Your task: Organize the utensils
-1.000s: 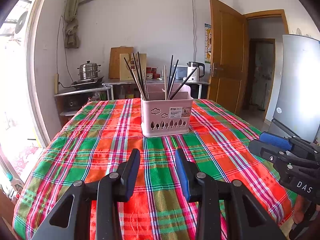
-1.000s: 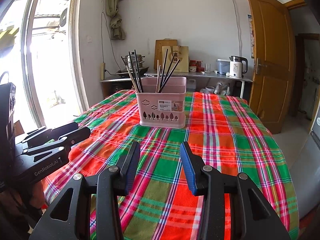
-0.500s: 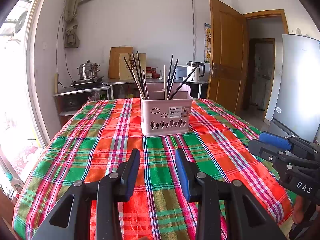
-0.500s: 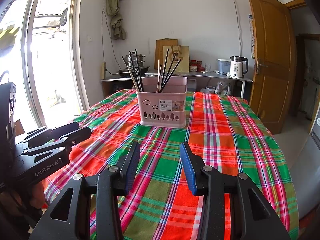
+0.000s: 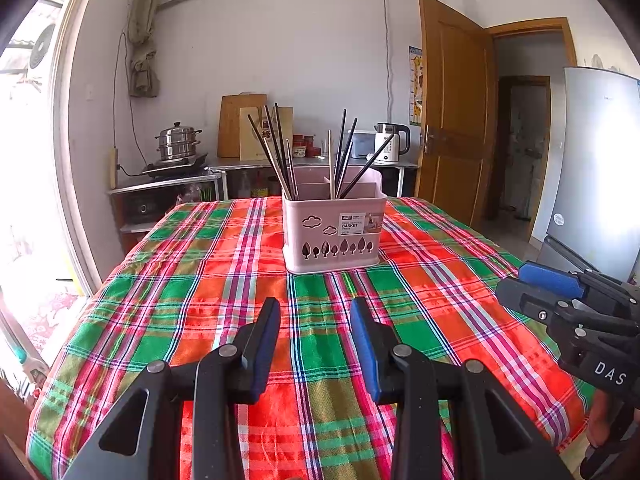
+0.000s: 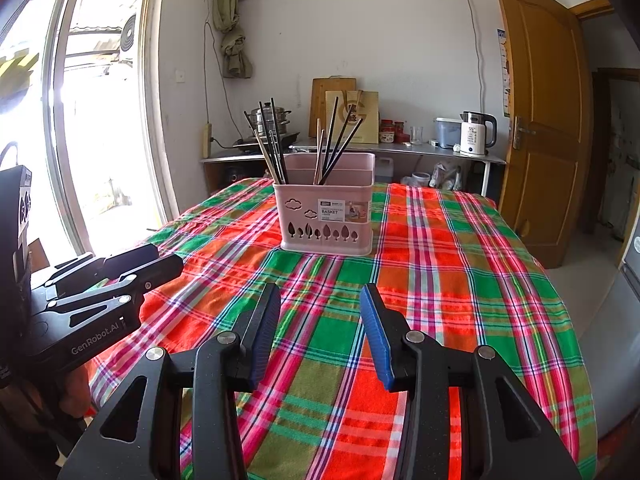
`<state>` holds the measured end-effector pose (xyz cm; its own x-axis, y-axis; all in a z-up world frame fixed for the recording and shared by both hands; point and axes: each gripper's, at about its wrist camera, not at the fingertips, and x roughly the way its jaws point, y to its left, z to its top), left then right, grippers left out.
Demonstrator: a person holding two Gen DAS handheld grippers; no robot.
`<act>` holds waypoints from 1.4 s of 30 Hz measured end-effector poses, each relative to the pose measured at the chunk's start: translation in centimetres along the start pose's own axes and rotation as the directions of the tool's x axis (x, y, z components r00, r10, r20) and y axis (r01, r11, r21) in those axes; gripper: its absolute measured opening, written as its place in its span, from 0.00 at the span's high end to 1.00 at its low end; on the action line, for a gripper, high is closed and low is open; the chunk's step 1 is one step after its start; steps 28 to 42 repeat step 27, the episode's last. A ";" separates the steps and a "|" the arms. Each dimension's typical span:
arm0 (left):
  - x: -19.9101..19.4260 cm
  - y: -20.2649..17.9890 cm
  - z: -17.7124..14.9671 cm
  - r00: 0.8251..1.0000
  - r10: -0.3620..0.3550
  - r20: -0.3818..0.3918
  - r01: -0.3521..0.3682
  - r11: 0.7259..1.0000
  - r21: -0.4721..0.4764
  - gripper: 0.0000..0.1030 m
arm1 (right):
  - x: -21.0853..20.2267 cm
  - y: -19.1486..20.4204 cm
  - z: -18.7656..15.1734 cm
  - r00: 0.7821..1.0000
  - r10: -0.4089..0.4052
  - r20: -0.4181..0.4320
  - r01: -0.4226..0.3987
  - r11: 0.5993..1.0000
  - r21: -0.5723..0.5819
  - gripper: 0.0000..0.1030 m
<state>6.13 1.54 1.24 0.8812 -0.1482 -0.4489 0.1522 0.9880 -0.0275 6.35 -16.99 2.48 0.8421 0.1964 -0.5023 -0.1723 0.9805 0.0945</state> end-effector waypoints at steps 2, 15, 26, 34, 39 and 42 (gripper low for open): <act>0.1 0.0 0.0 1.000 0.012 -0.004 -0.012 1.000 0.005 0.65 | 0.0 0.0 0.0 1.000 0.000 -0.003 0.000 1.000 0.000 0.59; 0.3 -0.1 -0.2 1.000 0.022 -0.011 -0.022 1.000 0.017 0.65 | 0.1 -0.1 0.2 1.000 -0.003 -0.007 0.003 1.000 0.000 0.59; -0.1 0.0 -0.4 1.000 0.003 -0.008 -0.003 1.000 -0.002 0.65 | 0.1 -0.2 0.1 1.000 -0.003 -0.006 0.003 1.000 0.000 0.59; -0.1 0.1 -0.5 1.000 0.001 -0.010 -0.001 1.000 -0.003 0.65 | 0.1 -0.2 0.1 1.000 -0.003 -0.005 0.003 1.000 0.000 0.59; -0.1 0.1 -0.5 1.000 0.001 -0.010 -0.001 1.000 -0.003 0.65 | 0.1 -0.2 0.1 1.000 -0.003 -0.005 0.003 1.000 0.000 0.59; -0.1 0.1 -0.5 1.000 0.001 -0.010 -0.001 1.000 -0.003 0.65 | 0.1 -0.2 0.1 1.000 -0.003 -0.005 0.003 1.000 0.000 0.59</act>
